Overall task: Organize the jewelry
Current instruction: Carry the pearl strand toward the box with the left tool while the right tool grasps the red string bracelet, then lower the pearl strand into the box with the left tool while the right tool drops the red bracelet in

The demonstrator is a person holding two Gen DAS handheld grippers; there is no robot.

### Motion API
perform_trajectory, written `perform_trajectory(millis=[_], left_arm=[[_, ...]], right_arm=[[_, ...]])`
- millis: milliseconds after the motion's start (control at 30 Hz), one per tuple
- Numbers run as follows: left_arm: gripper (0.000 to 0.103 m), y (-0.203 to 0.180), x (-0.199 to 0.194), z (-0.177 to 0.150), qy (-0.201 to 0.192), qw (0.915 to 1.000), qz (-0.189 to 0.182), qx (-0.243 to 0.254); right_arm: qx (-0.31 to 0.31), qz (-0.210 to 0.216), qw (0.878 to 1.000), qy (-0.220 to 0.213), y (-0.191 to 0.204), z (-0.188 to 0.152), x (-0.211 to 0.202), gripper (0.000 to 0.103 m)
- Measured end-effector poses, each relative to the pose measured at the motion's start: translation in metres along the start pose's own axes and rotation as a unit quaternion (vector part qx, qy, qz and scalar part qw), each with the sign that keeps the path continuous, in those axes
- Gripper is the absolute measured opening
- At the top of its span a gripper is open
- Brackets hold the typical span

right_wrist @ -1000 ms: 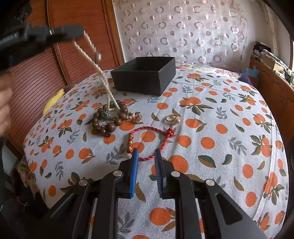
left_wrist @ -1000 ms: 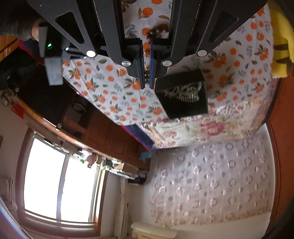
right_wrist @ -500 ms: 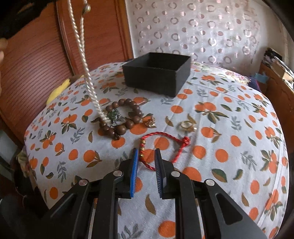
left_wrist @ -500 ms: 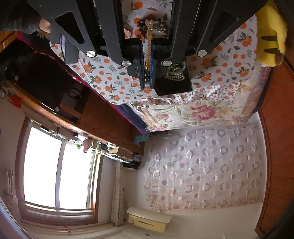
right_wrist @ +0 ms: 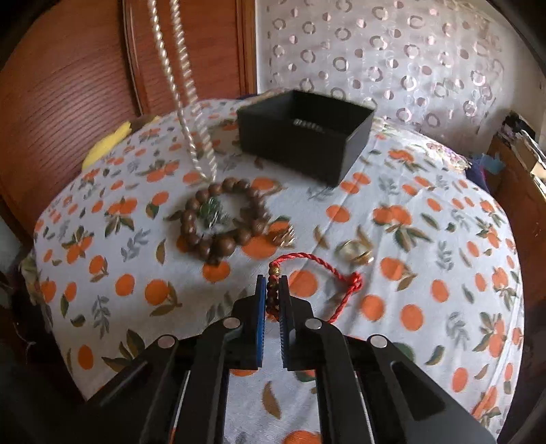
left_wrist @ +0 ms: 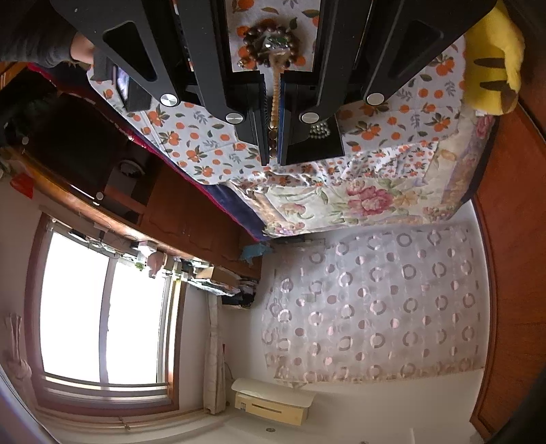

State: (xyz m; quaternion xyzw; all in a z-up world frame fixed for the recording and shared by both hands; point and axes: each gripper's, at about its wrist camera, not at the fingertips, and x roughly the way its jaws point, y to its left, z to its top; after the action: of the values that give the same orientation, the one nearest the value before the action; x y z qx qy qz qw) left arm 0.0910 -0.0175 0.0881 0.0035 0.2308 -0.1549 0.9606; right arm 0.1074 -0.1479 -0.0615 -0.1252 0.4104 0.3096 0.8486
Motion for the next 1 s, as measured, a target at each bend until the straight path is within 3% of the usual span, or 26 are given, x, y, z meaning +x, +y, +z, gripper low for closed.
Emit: perform_trajectory(millis=[233,467,1000], left_arm=[[0.004,0.003,0.004,0.01,-0.001,1.0,0.003,0.003],[0.004,0.004,0.018,0.025,0.0,0.9999,0.006,0.015],[0.004,0.032,0.055,0.063,-0.013,0.9999,0.003,0.007]], right_arm=[[-0.005,-0.007,0.999,-0.054,-0.011,0.036,-0.039,0.008],[-0.006,-0.011,0.996,-0.094,-0.028,0.08,-0.054,0.008],[-0.01,0.021,0.994,-0.104,-0.06,0.146,-0.008,0.008]])
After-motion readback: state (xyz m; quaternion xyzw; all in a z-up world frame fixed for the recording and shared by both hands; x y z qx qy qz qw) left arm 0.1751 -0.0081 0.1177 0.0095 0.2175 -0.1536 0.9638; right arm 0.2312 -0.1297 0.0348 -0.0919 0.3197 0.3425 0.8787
